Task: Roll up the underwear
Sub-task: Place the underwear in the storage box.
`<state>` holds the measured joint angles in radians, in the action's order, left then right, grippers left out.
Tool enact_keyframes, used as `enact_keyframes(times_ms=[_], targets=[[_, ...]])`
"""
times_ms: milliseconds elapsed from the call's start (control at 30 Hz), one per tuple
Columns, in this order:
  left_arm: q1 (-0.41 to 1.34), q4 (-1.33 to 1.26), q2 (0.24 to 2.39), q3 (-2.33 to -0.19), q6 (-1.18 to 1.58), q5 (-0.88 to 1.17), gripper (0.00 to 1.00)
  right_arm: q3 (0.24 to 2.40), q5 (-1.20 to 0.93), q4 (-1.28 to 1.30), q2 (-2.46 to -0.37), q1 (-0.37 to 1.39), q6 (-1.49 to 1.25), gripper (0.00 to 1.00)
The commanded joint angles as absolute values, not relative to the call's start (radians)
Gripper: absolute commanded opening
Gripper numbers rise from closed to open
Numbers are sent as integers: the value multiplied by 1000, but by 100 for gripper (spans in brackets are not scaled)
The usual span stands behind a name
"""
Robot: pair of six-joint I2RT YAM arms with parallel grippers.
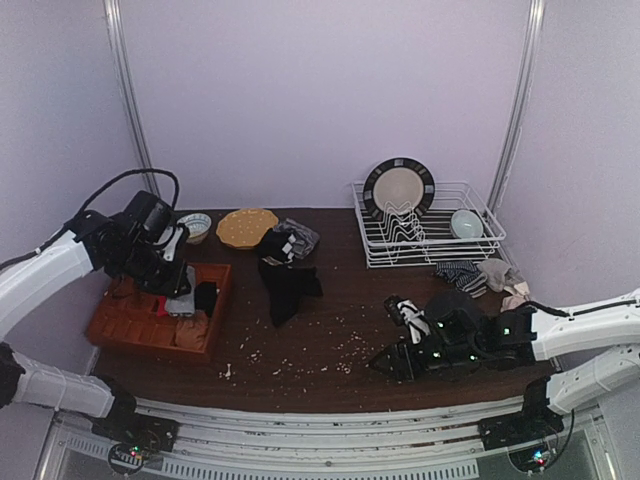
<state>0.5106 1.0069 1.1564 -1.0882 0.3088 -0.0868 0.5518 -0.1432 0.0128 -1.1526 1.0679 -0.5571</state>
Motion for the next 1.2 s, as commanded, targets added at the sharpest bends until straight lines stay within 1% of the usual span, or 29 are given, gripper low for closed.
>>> enact_keyframes(times_ms=[0, 33, 67, 133, 267, 433, 567, 700, 867, 1000, 1167], targets=[[435, 1045, 1247, -1106, 181, -57, 0, 552, -183, -30, -1175, 1064, -531, 54], [429, 1055, 1271, -1109, 184, -116, 0, 548, -184, -31, -1175, 1063, -529, 54], [412, 1056, 1293, -1110, 183, -128, 0, 543, -184, -34, -1172, 1063, -525, 54], [364, 1060, 1342, -1117, 162, -102, 0, 534, -184, -44, -1171, 1061, -517, 54], [287, 1089, 1413, -1142, 102, -152, 0, 529, -199, -67, -1179, 1055, -499, 54], [216, 1134, 1427, -1163, 25, -197, 0, 547, -222, -71, -1208, 1049, -465, 54], [195, 1122, 1410, -1176, 13, -148, 0, 557, -227, -70, -1234, 1043, -442, 53], [195, 1032, 1440, -1279, 27, 29, 0, 562, -242, -96, -1271, 1034, -448, 53], [197, 955, 1651, -1494, 82, 180, 0, 565, -247, -107, -1310, 1031, -465, 53], [208, 915, 1847, -1635, 114, 195, 0, 567, -232, -91, -1315, 1025, -472, 53], [210, 825, 1960, -1700, 138, 193, 0, 580, -205, -58, -1314, 1015, -471, 53]])
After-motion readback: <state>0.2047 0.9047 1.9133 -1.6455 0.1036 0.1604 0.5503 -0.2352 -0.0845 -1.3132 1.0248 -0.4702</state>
